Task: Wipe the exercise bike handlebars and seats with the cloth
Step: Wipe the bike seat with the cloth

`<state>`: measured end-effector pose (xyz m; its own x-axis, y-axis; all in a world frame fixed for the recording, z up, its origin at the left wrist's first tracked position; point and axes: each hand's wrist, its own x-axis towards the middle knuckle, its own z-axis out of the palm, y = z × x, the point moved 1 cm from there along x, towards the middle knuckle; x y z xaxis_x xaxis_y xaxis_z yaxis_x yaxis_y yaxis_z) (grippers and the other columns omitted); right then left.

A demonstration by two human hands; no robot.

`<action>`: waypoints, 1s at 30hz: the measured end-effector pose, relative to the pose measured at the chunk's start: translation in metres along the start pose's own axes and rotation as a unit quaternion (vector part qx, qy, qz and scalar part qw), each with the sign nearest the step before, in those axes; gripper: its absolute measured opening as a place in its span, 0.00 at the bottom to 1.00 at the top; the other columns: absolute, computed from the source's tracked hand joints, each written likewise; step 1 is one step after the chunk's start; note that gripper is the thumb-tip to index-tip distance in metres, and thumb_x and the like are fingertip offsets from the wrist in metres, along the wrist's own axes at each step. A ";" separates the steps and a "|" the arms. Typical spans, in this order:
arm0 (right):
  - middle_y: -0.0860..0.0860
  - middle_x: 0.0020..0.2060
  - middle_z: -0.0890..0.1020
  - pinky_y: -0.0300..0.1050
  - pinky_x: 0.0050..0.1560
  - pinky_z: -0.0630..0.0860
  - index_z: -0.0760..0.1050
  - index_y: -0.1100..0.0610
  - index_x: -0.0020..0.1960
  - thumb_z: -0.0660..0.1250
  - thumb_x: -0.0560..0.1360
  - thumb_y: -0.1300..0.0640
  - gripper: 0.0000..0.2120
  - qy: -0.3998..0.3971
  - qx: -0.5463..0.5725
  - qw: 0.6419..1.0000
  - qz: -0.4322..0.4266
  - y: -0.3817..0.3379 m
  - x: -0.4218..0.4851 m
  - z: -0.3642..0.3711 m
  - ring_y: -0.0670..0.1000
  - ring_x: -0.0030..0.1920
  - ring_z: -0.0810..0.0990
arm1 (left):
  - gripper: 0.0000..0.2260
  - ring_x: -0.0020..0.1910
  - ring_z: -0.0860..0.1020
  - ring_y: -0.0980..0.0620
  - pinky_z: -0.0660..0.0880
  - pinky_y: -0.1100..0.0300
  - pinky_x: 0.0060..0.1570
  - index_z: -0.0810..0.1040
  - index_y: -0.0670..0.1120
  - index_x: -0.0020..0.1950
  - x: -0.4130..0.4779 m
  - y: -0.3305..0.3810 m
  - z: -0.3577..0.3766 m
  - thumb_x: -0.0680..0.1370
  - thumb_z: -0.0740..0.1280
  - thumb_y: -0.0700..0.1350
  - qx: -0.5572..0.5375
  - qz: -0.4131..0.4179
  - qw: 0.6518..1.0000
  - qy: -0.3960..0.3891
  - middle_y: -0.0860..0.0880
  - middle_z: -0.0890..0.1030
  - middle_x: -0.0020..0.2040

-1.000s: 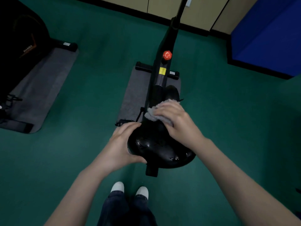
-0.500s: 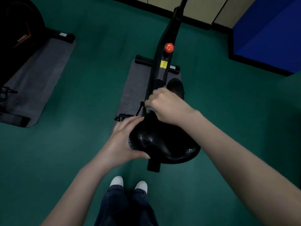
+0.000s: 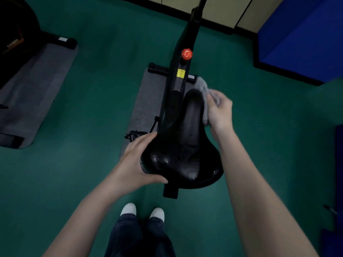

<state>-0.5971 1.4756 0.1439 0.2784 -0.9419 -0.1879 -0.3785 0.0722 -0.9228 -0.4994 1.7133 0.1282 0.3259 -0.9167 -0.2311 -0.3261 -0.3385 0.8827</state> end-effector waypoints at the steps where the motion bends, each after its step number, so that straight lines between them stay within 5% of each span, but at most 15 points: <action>1: 0.56 0.49 0.83 0.58 0.59 0.76 0.80 0.55 0.50 0.65 0.78 0.57 0.06 0.008 0.002 1.000 0.014 0.012 -0.012 -0.005 0.56 0.53 0.82 | 0.48 0.66 0.55 0.74 0.50 0.78 0.63 0.56 0.67 0.68 0.002 0.000 0.000 0.52 0.74 0.66 -0.001 -0.002 1.000 -0.006 0.77 0.55 0.64; 6: 0.56 0.46 0.84 0.60 0.57 0.77 0.81 0.56 0.50 0.65 0.76 0.57 0.07 -0.023 -0.014 0.998 0.062 0.032 -0.035 -0.020 0.57 0.51 0.83 | 0.49 0.68 0.57 0.68 0.51 0.78 0.64 0.58 0.64 0.69 0.004 0.000 -0.001 0.52 0.75 0.65 0.005 -0.008 1.000 -0.014 0.74 0.57 0.65; 11: 0.44 0.23 0.79 0.51 0.43 0.77 0.81 0.60 0.50 0.64 0.78 0.53 0.11 -0.014 0.002 0.997 0.082 0.013 -0.005 -0.001 0.50 0.32 0.78 | 0.48 0.71 0.60 0.59 0.57 0.58 0.72 0.59 0.63 0.70 0.003 -0.001 0.001 0.52 0.75 0.64 -0.005 -0.009 1.000 -0.004 0.67 0.61 0.68; 15: 0.56 0.46 0.84 0.49 0.56 0.77 0.80 0.61 0.52 0.62 0.79 0.59 0.09 -0.075 -0.135 0.988 0.025 0.022 -0.026 -0.024 0.55 0.50 0.82 | 0.48 0.71 0.61 0.58 0.59 0.54 0.73 0.61 0.61 0.70 0.003 -0.002 0.002 0.52 0.76 0.62 -0.017 -0.008 1.000 0.000 0.65 0.63 0.68; 18: 0.52 0.48 0.84 0.25 0.50 0.70 0.80 0.60 0.54 0.65 0.77 0.62 0.08 -0.053 -0.238 0.966 -0.081 0.021 -0.070 -0.046 0.44 0.51 0.80 | 0.48 0.71 0.62 0.59 0.59 0.54 0.73 0.61 0.60 0.70 0.003 -0.003 0.003 0.53 0.77 0.61 -0.026 -0.007 1.000 0.007 0.65 0.63 0.68; 20: 0.54 0.47 0.84 0.19 0.46 0.65 0.80 0.62 0.55 0.66 0.76 0.65 0.09 -0.015 -0.228 0.963 -0.141 0.015 -0.096 -0.046 0.42 0.47 0.79 | 0.48 0.71 0.62 0.59 0.59 0.54 0.73 0.62 0.60 0.70 0.002 -0.003 0.004 0.52 0.77 0.60 -0.033 -0.005 0.999 0.013 0.64 0.64 0.68; 23: 0.57 0.50 0.83 0.33 0.55 0.71 0.79 0.64 0.57 0.66 0.74 0.70 0.13 0.002 -0.268 0.936 -0.226 0.012 -0.125 -0.032 0.54 0.51 0.81 | 0.47 0.71 0.62 0.59 0.60 0.54 0.73 0.62 0.60 0.69 0.002 -0.003 0.005 0.52 0.77 0.59 -0.038 -0.003 0.999 0.021 0.64 0.64 0.67; 26: 0.57 0.57 0.81 0.50 0.65 0.72 0.79 0.65 0.58 0.66 0.72 0.74 0.16 -0.070 -0.283 0.901 -0.320 0.019 -0.154 -0.022 0.56 0.61 0.78 | 0.47 0.70 0.63 0.60 0.61 0.54 0.72 0.63 0.59 0.69 0.001 -0.002 0.006 0.52 0.77 0.59 -0.041 0.000 0.999 0.023 0.64 0.65 0.67; 30: 0.56 0.58 0.80 0.48 0.66 0.70 0.79 0.65 0.58 0.64 0.74 0.73 0.15 -0.106 -0.253 0.892 -0.360 0.030 -0.152 -0.045 0.54 0.63 0.76 | 0.47 0.69 0.63 0.63 0.61 0.55 0.72 0.63 0.60 0.70 0.000 -0.002 0.006 0.53 0.77 0.59 -0.042 0.000 0.999 0.018 0.65 0.65 0.67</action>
<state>-0.6910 1.6060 0.1597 0.7500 -0.5979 0.2827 -0.3703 -0.7338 -0.5696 -0.5039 1.7127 0.1237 0.3580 -0.9078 -0.2185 -0.2507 -0.3189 0.9140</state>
